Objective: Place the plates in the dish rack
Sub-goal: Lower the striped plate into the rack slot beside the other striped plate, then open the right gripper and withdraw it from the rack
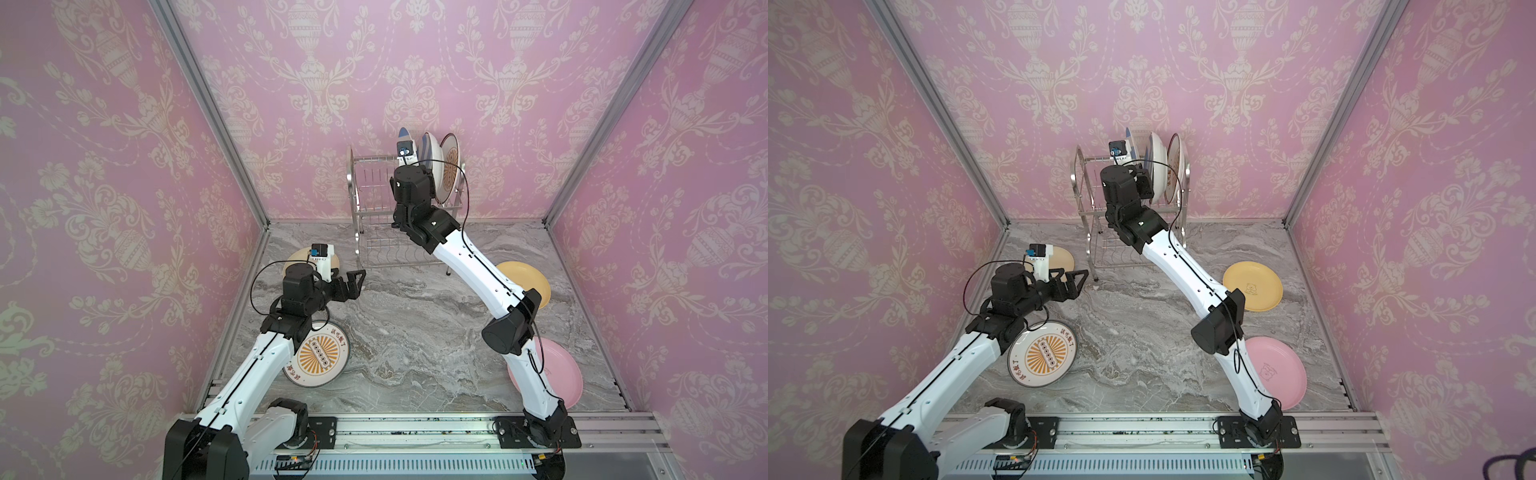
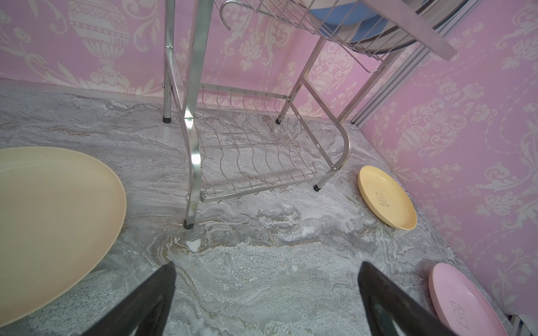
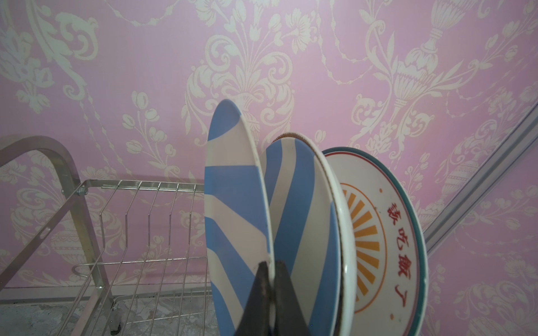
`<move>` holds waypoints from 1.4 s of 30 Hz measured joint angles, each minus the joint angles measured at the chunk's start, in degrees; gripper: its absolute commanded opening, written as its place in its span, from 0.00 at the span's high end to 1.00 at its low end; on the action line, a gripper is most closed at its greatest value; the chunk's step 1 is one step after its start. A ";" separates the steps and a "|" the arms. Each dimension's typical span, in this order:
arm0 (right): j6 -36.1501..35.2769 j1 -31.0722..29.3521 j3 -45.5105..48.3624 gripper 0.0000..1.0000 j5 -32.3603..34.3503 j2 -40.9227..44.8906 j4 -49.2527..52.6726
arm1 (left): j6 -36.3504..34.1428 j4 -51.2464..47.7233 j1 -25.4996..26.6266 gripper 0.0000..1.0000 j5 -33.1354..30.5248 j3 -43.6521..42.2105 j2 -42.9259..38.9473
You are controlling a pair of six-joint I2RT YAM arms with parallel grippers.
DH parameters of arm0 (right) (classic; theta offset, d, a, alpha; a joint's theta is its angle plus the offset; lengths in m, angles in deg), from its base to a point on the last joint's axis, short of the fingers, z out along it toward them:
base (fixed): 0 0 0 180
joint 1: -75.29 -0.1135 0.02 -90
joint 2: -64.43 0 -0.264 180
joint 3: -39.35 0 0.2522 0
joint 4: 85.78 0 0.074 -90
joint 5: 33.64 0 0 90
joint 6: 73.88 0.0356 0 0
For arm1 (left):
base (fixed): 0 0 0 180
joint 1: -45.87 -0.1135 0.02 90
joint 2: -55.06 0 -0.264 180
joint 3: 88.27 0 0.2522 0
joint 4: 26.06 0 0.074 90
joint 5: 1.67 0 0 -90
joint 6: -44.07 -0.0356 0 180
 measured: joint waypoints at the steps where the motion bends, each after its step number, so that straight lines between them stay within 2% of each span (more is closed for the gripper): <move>1: -0.04 0.00 0.00 1.00 0.20 -0.26 -0.02 | 0.00 0.00 0.00 0.01 0.11 0.00 0.00; 7: 0.00 -0.15 0.00 1.00 0.61 -0.44 -0.09 | 0.04 0.00 -0.04 0.01 0.50 0.00 0.00; 9: -0.02 -0.15 0.00 0.92 0.61 -0.44 -0.09 | 0.04 0.00 -0.04 0.01 0.63 0.00 0.00; 11: 0.24 -0.17 0.00 0.78 0.57 -0.44 -0.15 | 0.04 0.00 -0.04 0.01 0.68 0.00 0.00; 16: -0.28 -0.17 0.00 0.71 0.39 -0.44 -0.85 | 0.07 0.00 -0.04 0.01 0.70 -0.02 0.00; 21: -1.81 -0.46 0.00 0.70 0.33 -0.44 -2.01 | 0.35 0.00 -0.04 0.01 0.70 -0.04 0.00; 30: -7.58 -2.51 -0.04 0.53 0.13 0.57 -3.58 | 0.59 0.24 -0.04 0.01 0.70 -0.07 -0.13; 37: -10.32 -3.74 -0.04 0.46 -0.55 5.07 -3.45 | 0.57 0.02 -0.04 0.01 0.68 -0.04 -1.09; 42: -10.14 -3.85 2.82 0.41 -2.64 11.96 -1.51 | 0.57 -1.14 -0.04 0.01 0.68 -0.04 -1.09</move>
